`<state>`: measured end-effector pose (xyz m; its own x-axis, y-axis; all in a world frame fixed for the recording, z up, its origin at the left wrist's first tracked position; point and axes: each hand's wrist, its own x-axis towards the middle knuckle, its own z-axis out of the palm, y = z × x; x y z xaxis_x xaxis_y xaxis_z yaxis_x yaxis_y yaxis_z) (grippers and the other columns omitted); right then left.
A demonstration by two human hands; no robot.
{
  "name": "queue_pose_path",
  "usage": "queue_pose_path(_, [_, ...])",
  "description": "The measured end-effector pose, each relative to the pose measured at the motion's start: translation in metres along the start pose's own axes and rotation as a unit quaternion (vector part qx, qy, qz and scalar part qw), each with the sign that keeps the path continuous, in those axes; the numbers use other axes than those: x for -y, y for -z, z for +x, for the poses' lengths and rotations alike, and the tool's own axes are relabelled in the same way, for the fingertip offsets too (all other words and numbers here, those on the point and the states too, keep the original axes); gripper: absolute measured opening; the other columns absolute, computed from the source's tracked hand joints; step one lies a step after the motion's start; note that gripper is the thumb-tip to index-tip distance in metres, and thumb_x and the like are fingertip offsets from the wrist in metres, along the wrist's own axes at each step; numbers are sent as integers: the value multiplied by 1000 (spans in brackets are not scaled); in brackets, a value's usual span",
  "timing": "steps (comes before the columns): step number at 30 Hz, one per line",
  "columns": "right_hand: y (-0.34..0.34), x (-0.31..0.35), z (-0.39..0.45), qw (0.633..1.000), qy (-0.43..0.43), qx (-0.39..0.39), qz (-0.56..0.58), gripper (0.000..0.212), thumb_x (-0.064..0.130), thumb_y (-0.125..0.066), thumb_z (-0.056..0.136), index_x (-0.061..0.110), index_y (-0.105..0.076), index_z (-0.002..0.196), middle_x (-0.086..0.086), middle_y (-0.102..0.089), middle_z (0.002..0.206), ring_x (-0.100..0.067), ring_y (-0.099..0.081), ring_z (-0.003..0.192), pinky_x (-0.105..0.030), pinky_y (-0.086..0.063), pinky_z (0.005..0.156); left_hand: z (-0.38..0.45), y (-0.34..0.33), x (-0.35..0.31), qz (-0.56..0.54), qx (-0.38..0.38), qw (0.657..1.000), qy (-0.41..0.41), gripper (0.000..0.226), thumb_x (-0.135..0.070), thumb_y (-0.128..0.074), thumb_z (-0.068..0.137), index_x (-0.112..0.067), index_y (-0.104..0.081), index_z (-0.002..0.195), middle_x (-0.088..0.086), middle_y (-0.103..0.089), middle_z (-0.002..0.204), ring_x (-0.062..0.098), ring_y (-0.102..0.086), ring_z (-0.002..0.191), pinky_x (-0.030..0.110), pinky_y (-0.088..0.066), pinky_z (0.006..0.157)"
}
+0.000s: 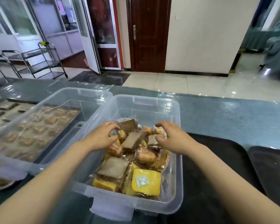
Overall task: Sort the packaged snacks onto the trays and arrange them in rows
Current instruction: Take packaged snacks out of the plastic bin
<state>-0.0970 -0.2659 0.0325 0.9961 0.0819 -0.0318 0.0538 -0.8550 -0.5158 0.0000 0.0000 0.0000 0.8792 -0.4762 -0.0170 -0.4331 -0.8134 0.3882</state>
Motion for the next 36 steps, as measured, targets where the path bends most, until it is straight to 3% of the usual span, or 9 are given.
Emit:
queue_pose_path(4, [-29,24,39,987,-59,108,-105,50,35,-53,91,20,-42,138,-5,-50,138,-24,-50,121,-37,-43,98,7,-1,18,13,86,996,-14,26,-23,-59,91,-26,-62,117,-6,-54,124,12,-50,111,20,-33,86])
queue_pose_path(8, [-59,37,74,965,-111,184,-153,28,23,-50,91,17,-53,118,-7,-61,121,-22,-56,94,-32,-45,77,15,-15,22,71,155,985,-40,29,-30,-60,90,-25,-61,118,-2,-54,125,16,-49,115,22,-36,89])
queue_pose_path(11, [-74,41,95,955,-139,205,-164,39,28,-57,86,19,-53,124,-6,-63,115,-21,-60,92,-34,-52,82,15,-28,27,83,156,980,-89,26,-33,-59,87,-32,-64,113,-3,-62,116,17,-52,113,30,-41,97])
queue_pose_path(14, [-85,35,115,960,-171,183,-128,60,49,-65,78,19,-53,128,-4,-63,121,-25,-63,102,-40,-53,89,13,-33,26,100,155,974,-131,24,-34,-60,88,-31,-65,111,-6,-64,109,13,-52,105,32,-41,95])
queue_pose_path(19, [-103,33,128,962,-238,124,-51,52,35,-51,94,7,-42,137,-13,-58,132,-29,-58,115,-31,-43,84,15,-39,23,138,202,958,-150,34,-42,-56,90,-31,-60,122,-5,-62,119,17,-54,112,33,-43,96])
queue_pose_path(23, [-125,31,133,960,-253,107,-59,62,37,-57,89,5,-37,138,-14,-63,120,-31,-62,106,-37,-52,89,12,-45,23,174,260,937,-157,45,-61,-50,87,-39,-55,127,-1,-57,122,23,-49,115,41,-41,101])
queue_pose_path(26, [-122,33,135,962,-237,97,-97,72,39,-64,83,3,-38,139,-18,-53,133,-33,-54,119,-41,-48,98,13,-46,25,175,279,932,-153,47,-67,-50,84,-43,-54,125,0,-56,118,23,-49,112,43,-40,101])
queue_pose_path(31, [-98,30,136,962,-216,123,-110,49,29,-72,83,8,-55,124,-8,-62,120,-22,-58,95,-31,-48,75,15,-42,27,157,276,934,-167,45,-64,-56,85,-38,-59,121,-6,-57,112,16,-46,108,34,-39,95])
queue_pose_path(36, [-65,10,132,942,-285,170,-58,26,27,-75,81,9,-62,95,-6,-66,102,-23,-62,85,-33,-52,73,16,-39,28,114,290,938,-148,40,-61,-64,82,-32,-64,109,-10,-55,96,13,-46,100,33,-44,89])
